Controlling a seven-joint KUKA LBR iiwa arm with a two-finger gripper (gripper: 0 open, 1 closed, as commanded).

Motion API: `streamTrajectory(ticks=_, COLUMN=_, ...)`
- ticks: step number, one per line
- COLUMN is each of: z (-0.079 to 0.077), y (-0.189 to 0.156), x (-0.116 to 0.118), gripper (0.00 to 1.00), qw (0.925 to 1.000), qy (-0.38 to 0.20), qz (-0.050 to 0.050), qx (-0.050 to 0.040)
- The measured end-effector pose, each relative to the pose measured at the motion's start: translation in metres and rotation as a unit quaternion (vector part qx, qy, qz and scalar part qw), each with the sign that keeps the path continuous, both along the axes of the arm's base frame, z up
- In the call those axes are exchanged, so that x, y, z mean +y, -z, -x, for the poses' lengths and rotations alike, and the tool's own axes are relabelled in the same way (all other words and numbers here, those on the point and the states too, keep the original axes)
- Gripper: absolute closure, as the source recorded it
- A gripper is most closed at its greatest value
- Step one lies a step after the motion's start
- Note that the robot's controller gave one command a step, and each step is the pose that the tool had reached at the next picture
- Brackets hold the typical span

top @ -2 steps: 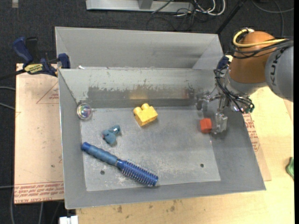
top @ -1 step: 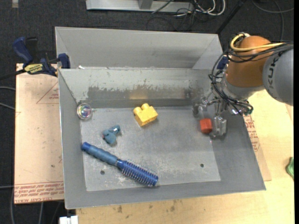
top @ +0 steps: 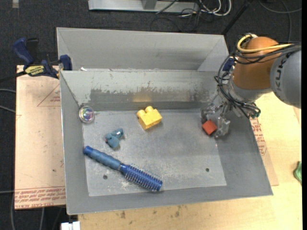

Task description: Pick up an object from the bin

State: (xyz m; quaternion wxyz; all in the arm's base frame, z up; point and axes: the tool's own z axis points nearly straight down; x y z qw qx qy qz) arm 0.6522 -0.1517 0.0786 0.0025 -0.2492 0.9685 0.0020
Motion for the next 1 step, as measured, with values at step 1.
streamTrajectory(ticks=1, z=0.0087, y=-0.1889, x=0.0106, gripper=1.00, qw=0.9999, qy=0.011, qz=0.003, qx=-0.0047)
